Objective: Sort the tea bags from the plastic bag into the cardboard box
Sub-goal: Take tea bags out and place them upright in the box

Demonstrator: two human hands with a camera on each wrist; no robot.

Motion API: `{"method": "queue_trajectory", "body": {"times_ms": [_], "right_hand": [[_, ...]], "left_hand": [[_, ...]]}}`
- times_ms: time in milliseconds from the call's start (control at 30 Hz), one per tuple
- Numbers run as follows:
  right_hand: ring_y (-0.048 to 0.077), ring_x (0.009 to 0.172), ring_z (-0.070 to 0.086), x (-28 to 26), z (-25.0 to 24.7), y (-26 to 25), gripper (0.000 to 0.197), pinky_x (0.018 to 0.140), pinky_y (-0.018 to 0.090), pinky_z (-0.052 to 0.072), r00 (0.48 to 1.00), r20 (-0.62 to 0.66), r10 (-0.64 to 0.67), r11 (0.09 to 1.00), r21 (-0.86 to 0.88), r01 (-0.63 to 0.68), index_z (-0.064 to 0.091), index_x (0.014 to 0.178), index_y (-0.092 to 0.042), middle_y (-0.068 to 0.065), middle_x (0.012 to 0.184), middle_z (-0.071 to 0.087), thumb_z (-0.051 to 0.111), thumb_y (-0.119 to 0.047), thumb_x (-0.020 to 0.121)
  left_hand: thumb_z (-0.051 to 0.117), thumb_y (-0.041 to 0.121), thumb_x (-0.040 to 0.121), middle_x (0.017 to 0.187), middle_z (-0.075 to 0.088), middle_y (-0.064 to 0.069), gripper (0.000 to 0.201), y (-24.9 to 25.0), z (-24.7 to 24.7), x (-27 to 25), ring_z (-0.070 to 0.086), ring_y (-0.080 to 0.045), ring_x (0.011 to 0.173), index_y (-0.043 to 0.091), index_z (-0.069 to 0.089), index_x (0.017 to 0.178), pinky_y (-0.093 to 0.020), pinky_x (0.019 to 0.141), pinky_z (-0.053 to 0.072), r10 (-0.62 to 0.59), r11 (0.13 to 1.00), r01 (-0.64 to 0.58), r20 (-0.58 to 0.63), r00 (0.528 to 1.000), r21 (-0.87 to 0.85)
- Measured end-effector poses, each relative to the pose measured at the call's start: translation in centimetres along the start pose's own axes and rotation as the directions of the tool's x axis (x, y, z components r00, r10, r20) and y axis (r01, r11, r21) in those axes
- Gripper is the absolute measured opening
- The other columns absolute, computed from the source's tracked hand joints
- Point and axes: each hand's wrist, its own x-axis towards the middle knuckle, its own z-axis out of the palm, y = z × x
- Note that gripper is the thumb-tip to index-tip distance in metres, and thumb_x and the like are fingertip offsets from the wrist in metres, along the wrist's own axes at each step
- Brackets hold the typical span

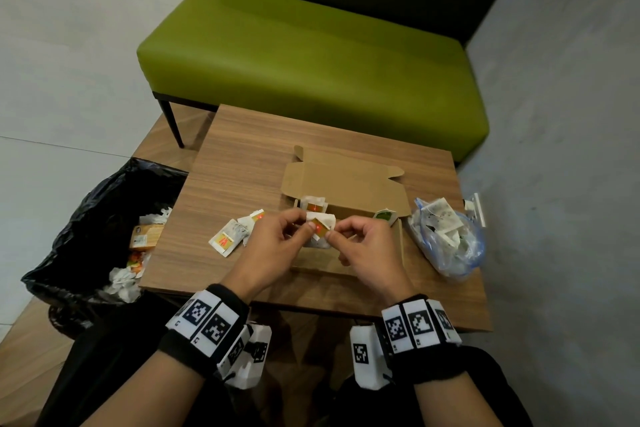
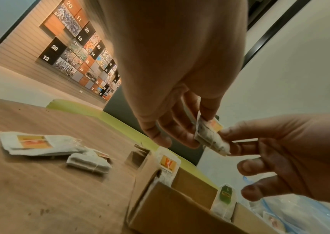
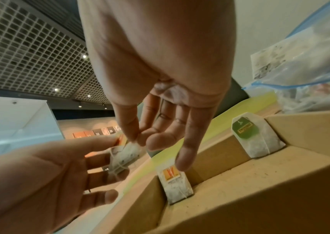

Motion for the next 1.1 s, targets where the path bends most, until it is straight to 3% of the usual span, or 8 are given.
{"method": "queue_trajectory", "body": {"times_ms": [133,500,633,767,900,967,1033,1100], "right_hand": [[0.011,0.057,0.06,1.7,0.5,0.9,0.003,0.052,0.022,0.05,1.0,0.002,0.03,1.0,-0.009,-0.03,0.073,0.085,-0.018,0.001,0.074,0.069,0.075,-0.017,0.087],[0.015,0.056,0.061,2.6,1.6,2.1,0.003,0.056,0.034,0.055,0.993,0.016,0.117,0.991,0.066,-0.118,0.071,0.088,-0.012,0.012,0.083,0.07,0.073,-0.015,0.088],[0.016,0.062,0.061,2.5,1.0,2.0,0.007,0.063,0.052,0.059,0.999,-0.001,0.043,0.998,0.041,-0.043,0.073,0.086,-0.021,-0.001,0.075,0.069,0.077,-0.016,0.085],[0.016,0.064,0.058,2.0,0.5,1.4,0.008,0.063,0.059,0.056,0.998,-0.005,-0.057,0.998,0.035,0.057,0.075,0.085,-0.023,0.004,0.072,0.069,0.077,-0.016,0.085],[0.017,0.067,0.055,1.5,0.0,1.3,0.03,0.065,0.052,0.056,0.996,-0.009,-0.088,0.989,0.115,0.089,0.073,0.095,-0.027,-0.002,0.074,0.063,0.077,-0.003,0.079],[0.014,0.069,0.05,1.5,-0.2,1.7,0.05,0.065,0.036,0.053,0.996,0.048,-0.073,0.996,0.061,0.07,0.067,0.107,-0.036,-0.003,0.081,0.058,0.076,0.001,0.075],[0.012,0.072,0.048,1.6,0.0,1.9,0.058,0.066,0.024,0.048,0.994,0.099,-0.043,0.995,-0.09,0.052,0.061,0.118,-0.038,-0.003,0.09,0.056,0.077,-0.005,0.073],[0.014,0.075,0.05,1.7,0.4,2.0,0.054,0.068,0.031,0.05,0.988,0.14,-0.06,0.968,-0.233,0.092,0.061,0.12,-0.041,-0.003,0.095,0.054,0.08,-0.023,0.073]], "left_hand": [[0.061,0.021,0.096,0.082,0.071,0.012,0.018,-0.8,0.0,0.6,0.066,-0.002,0.075,0.024,0.072,0.11,-0.013,0.061,0.047,-0.044,0.992,0.057,-0.12,0.992,0.11],[0.06,0.02,0.096,0.075,0.065,0.008,0.01,-0.7,1.0,2.2,0.06,-0.009,0.061,0.018,0.068,0.092,-0.024,0.058,0.047,-0.084,0.971,0.119,-0.169,0.982,0.209],[0.062,0.02,0.093,0.082,0.068,0.005,0.007,0.0,0.5,2.2,0.062,-0.012,0.067,0.022,0.066,0.088,-0.022,0.057,0.048,-0.095,0.985,0.113,-0.142,0.985,0.128],[0.069,0.022,0.089,0.086,0.069,-0.001,0.009,0.8,0.2,1.9,0.057,-0.013,0.065,0.021,0.068,0.098,-0.028,0.059,0.05,-0.066,0.997,0.069,-0.08,0.995,0.032],[0.067,0.022,0.092,0.071,0.064,-0.006,0.012,1.3,-0.1,1.7,0.055,-0.009,0.064,0.011,0.069,0.085,-0.03,0.06,0.048,-0.035,0.999,0.036,-0.056,0.998,0.004],[0.066,0.023,0.093,0.08,0.068,-0.015,0.014,1.6,-0.4,1.5,0.063,-0.024,0.074,0.009,0.07,0.09,-0.044,0.07,0.054,-0.045,0.997,0.043,-0.036,0.998,-0.068],[0.065,0.023,0.094,0.093,0.069,-0.02,0.014,2.3,-0.9,1.3,0.065,-0.037,0.091,0.01,0.071,0.096,-0.053,0.083,0.054,-0.046,0.992,0.044,-0.013,0.999,-0.12],[0.063,0.02,0.094,0.096,0.071,-0.015,0.012,3.3,-1.4,1.1,0.067,-0.033,0.095,0.013,0.071,0.1,-0.047,0.084,0.056,-0.037,0.987,0.037,0.007,0.999,-0.156]]}}
